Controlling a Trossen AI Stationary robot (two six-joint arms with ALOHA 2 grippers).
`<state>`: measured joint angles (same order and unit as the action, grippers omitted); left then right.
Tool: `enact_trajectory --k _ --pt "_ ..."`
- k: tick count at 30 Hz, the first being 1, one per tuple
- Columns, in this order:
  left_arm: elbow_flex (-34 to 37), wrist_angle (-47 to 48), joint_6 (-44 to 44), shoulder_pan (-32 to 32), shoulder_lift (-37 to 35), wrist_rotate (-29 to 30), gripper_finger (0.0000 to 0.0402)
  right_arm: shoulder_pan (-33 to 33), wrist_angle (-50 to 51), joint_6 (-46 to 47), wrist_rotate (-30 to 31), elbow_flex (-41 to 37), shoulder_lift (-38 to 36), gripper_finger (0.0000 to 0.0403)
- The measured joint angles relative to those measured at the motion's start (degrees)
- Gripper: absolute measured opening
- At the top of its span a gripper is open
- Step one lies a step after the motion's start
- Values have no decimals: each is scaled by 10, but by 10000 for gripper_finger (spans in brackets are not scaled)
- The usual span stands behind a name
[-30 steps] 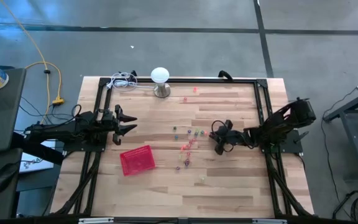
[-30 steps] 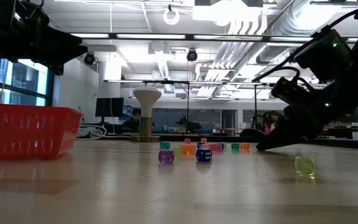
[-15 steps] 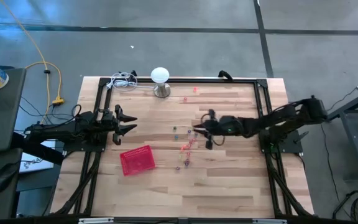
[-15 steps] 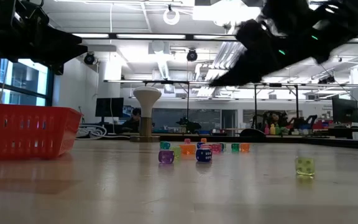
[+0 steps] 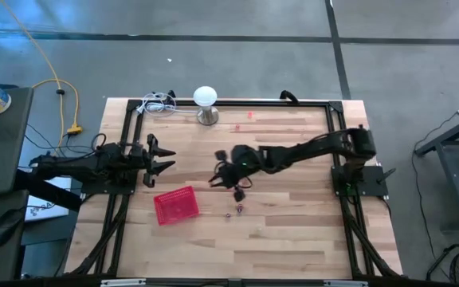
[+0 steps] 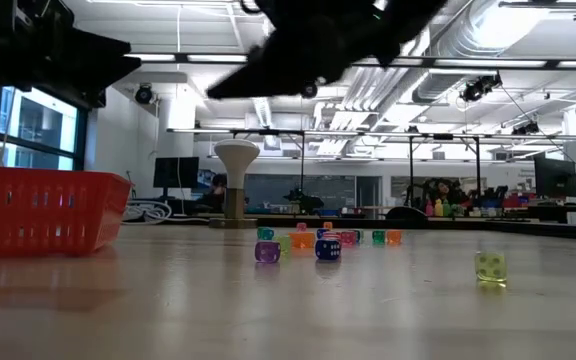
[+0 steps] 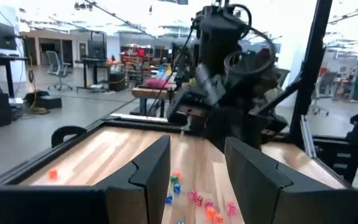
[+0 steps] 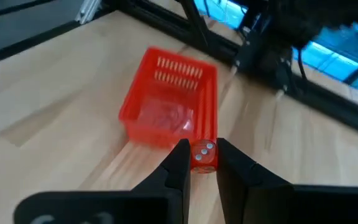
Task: Pick & Place Dice
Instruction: Put the red die into the red basket
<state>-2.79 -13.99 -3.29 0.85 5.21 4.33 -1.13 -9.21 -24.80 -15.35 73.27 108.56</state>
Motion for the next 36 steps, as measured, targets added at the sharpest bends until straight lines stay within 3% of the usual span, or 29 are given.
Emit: enact_trajectory --k 6,10,13,22,32,36 --pt "-3 -28 9 -19 8 45 149 -12 54 -28 0 136 71 37" --pt "-4 -34 35 -22 7 73 149 -24 105 -49 10 183 117 38" --pt "-4 -33 44 -22 7 83 149 -31 113 -53 15 203 146 37" --pt "-6 -47 39 -22 7 95 149 -24 105 -60 -86 242 177 37" --pt "-6 -63 37 -22 6 95 149 -27 20 -24 -93 240 205 37" --pt "-6 -64 25 -22 5 94 149 -30 2 -9 -65 240 221 37"
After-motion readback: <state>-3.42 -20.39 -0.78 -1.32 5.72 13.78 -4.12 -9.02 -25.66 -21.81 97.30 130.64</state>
